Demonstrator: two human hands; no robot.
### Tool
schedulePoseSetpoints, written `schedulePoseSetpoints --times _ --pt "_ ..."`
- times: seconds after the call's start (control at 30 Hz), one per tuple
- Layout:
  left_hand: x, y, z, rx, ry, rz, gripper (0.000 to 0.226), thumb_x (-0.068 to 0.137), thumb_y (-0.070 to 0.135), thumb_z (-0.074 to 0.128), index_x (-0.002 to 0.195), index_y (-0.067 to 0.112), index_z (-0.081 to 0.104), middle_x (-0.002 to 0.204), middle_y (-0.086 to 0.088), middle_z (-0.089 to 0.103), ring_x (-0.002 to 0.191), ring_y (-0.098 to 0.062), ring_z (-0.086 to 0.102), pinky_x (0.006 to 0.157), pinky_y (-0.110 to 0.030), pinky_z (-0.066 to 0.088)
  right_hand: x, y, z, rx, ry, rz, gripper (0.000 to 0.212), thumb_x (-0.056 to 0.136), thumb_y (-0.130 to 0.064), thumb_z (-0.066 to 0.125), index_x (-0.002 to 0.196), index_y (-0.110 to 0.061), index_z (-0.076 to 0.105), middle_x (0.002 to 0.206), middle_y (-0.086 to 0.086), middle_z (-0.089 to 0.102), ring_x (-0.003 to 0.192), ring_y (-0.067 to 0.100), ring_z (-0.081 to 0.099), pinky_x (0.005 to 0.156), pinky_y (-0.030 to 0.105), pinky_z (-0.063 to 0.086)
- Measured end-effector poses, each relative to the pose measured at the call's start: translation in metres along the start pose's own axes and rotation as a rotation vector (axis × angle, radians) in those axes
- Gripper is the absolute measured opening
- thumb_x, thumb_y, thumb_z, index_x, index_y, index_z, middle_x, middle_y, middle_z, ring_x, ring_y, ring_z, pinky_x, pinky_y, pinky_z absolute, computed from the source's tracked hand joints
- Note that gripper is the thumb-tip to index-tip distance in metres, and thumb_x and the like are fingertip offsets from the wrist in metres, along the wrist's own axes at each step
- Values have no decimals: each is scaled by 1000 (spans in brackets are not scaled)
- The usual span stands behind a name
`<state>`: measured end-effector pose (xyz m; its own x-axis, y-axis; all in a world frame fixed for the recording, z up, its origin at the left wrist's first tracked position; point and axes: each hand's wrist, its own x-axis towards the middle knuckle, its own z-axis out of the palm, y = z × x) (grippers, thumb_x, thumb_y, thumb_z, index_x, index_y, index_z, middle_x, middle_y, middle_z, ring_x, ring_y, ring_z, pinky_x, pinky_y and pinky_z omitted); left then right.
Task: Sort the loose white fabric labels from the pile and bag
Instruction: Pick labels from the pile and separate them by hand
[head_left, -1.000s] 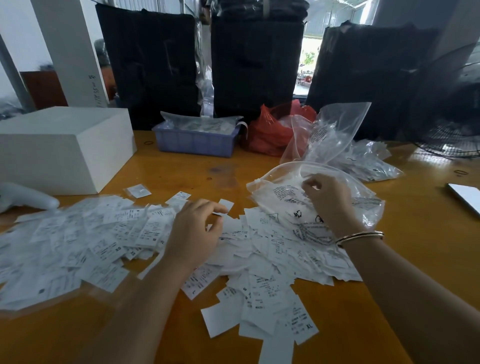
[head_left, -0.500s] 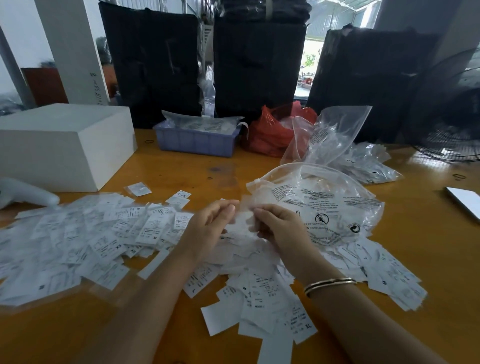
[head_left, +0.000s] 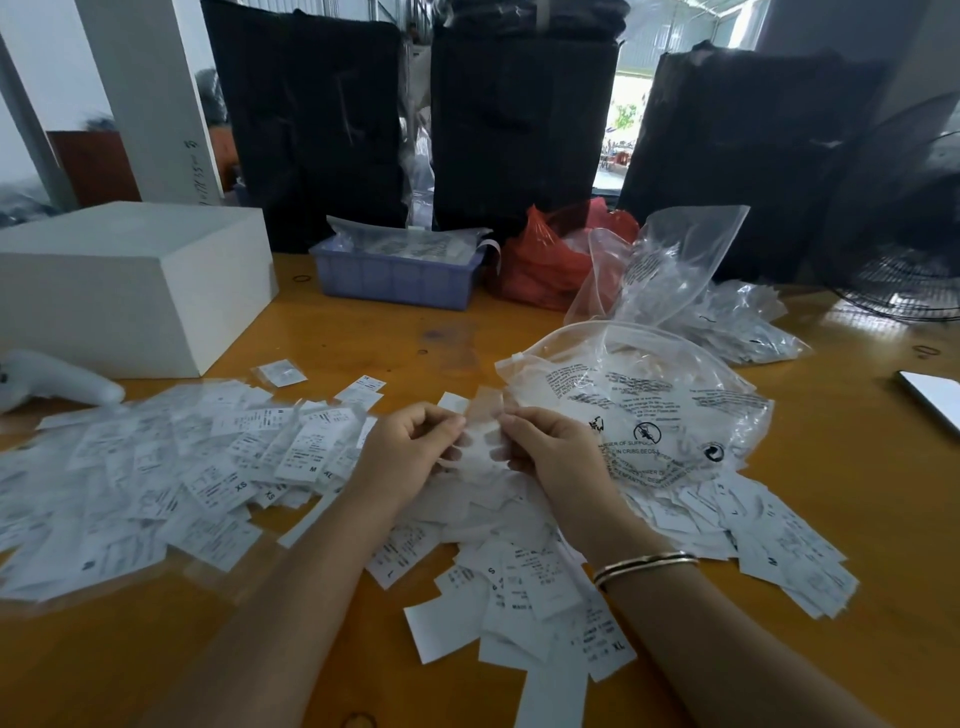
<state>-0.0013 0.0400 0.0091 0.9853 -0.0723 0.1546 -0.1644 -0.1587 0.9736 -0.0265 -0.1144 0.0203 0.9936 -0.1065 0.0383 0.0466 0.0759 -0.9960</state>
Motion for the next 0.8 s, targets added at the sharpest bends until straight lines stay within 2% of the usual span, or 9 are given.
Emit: schedulePoseSetpoints --times 0.1,0.23,0.33,0.43,0.5,0.53,0.63,0.73,0.8 --pt "0 0 -1 56 -33 20 9 91 22 62 85 17 67 73 10 73 62 0 64 56 -16 49 0 -1 1 45 -21 -13 8 88 -15 66 81 -13 68 67 -1 66 60 9 61 56 17 48" --pt "-3 0 2 140 -104 70 3 90 21 63 89 20 65 69 9 72 58 -1 64 54 -13 47 1 -2 3 35 0 -12 13 84 -15 69 74 -16 61 61 -1 59 50 5 46 49 17 41" --pt "-3 4 0 36 -105 71 10 89 16 64 96 23 64 72 7 73 61 -2 66 53 -12 47 2 -2 4 192 29 22 15 84 -6 68 78 -13 57 71 8 62 61 16 54 59 25 45" --pt "-3 8 -5 -132 -184 -17 26 80 26 70 104 20 62 84 3 75 74 -10 70 60 -16 51 3 -4 3 256 110 -22 16 85 0 65 79 -13 56 65 0 65 59 10 61 57 21 52" --pt "-4 9 -4 -102 -225 -73 40 68 35 74 102 17 63 86 1 75 76 -11 71 61 -17 51 4 -4 5 289 138 -54 17 85 1 65 80 -13 56 63 -3 66 59 8 63 60 21 53" --pt "-4 8 -3 -50 -215 -82 36 68 33 75 98 16 66 84 1 75 75 -10 70 61 -17 51 4 -5 7 298 140 -63 17 85 0 65 81 -13 56 62 -4 67 60 8 64 60 21 53" --pt "-1 4 -1 36 -69 -64 9 81 21 73 87 16 68 75 6 73 71 -7 68 62 -17 50 2 -6 13 347 136 -41 18 83 0 66 79 -15 56 68 0 69 66 13 66 59 21 52" --pt "4 3 -7 -168 94 -91 2 88 12 64 89 11 63 82 0 74 78 -12 70 64 -20 52 6 -10 14 535 153 32 22 86 6 58 77 -14 55 74 8 65 74 22 62 71 30 53" --pt "5 4 -11 -220 229 -108 6 88 9 62 87 15 61 88 -2 72 82 -15 69 66 -23 52 11 -13 12 584 171 21 32 86 16 42 77 -12 53 71 7 61 71 19 60 74 30 52"
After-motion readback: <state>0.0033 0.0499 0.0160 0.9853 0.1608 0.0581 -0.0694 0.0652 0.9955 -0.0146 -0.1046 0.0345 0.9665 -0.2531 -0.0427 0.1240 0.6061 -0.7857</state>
